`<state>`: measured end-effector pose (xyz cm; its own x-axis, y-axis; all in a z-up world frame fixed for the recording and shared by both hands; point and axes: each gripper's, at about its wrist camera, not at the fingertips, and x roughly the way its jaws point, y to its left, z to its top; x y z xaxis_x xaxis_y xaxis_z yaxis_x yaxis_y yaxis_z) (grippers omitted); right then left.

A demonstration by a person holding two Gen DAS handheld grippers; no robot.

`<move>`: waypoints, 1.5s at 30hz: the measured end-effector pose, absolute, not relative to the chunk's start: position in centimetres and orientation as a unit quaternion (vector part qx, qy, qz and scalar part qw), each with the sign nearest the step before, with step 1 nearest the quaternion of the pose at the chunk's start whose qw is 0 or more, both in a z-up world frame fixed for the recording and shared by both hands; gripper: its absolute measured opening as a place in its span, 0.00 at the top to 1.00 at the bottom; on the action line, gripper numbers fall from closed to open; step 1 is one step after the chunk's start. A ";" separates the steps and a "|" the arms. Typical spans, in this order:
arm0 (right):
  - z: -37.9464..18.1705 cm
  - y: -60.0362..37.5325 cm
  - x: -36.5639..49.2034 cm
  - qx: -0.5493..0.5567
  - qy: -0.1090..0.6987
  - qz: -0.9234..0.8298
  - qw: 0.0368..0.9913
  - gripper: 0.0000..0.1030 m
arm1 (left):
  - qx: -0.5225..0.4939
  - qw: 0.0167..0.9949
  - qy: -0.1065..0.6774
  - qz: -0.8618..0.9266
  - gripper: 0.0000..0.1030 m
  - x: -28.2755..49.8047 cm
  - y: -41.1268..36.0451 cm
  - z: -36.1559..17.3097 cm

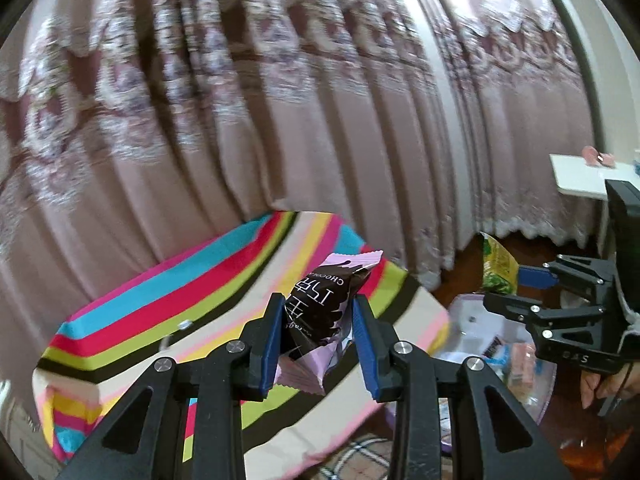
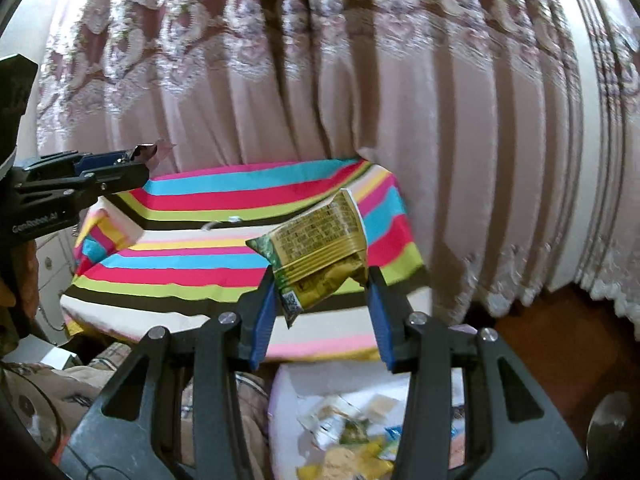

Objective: Organize snacks
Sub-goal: 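Carry both packets to the white box and open both tools to drop them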

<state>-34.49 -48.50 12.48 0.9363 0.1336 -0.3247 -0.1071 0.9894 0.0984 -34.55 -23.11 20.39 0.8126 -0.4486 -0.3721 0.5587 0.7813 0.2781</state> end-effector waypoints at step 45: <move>3.4 -56.1 -32.1 0.045 0.419 -0.096 0.902 0.35 | 0.206 0.784 0.346 -0.472 0.23 -30.8 -36.8 7.0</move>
